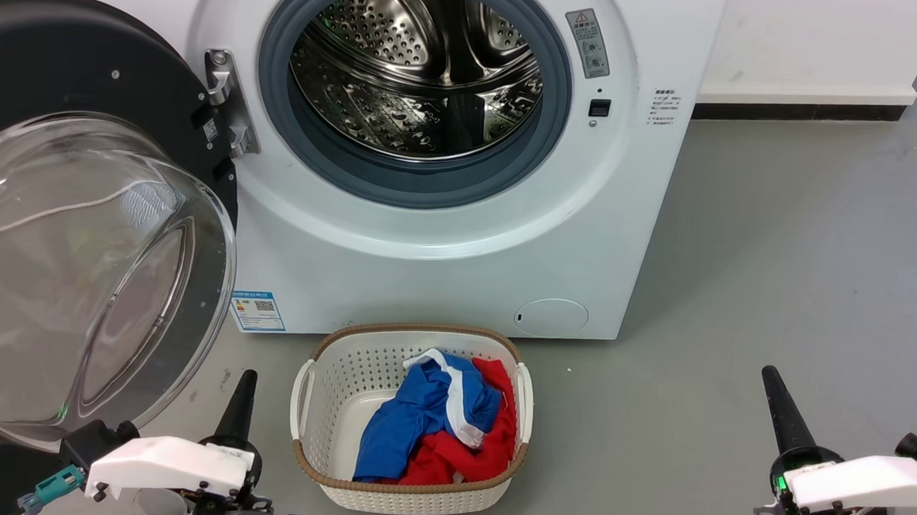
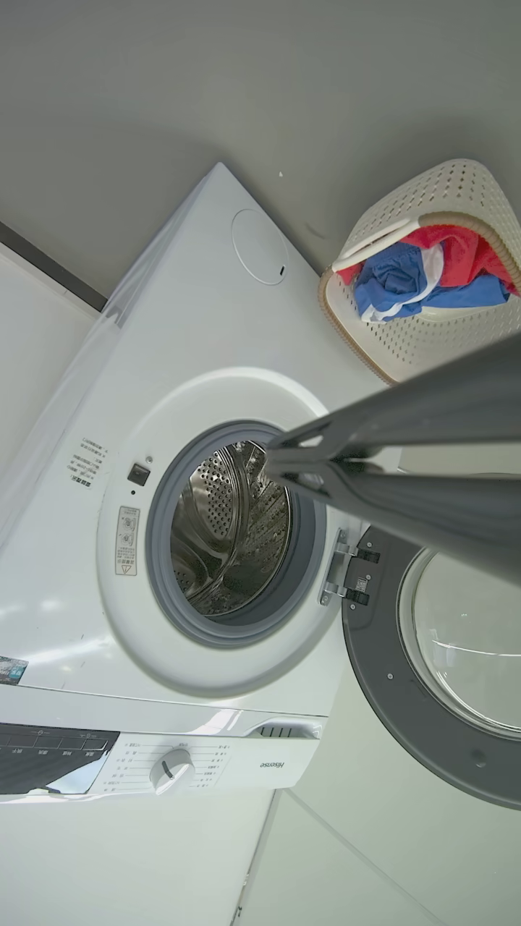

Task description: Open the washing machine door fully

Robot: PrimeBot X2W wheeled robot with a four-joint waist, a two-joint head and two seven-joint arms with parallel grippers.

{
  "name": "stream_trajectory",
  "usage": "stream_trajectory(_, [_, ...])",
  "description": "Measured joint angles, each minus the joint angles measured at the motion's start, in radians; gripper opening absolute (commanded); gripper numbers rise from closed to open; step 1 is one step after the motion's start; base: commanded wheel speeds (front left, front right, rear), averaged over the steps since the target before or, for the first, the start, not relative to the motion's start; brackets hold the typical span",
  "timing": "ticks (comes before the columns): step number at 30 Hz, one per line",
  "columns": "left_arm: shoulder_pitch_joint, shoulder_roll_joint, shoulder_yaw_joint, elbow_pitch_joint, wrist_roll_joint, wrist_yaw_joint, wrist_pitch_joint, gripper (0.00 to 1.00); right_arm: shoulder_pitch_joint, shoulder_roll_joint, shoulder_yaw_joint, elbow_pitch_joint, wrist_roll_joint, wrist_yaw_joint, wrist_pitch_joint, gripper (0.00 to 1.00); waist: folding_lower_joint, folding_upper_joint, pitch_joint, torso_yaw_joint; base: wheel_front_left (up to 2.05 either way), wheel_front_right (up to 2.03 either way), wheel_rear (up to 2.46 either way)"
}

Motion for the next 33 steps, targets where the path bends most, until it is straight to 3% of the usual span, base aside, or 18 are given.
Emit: stream_trajectory(33, [-0.023, -0.045, 0.094, -0.003, -0.238, -0.069, 0.069, 0.00, -0.030, 0.001, -0.024, 0.009, 0.315, 0.000, 0.041, 0.00, 0.0000, 0.0000, 0.019, 0.019, 0.00, 0.00, 0.00])
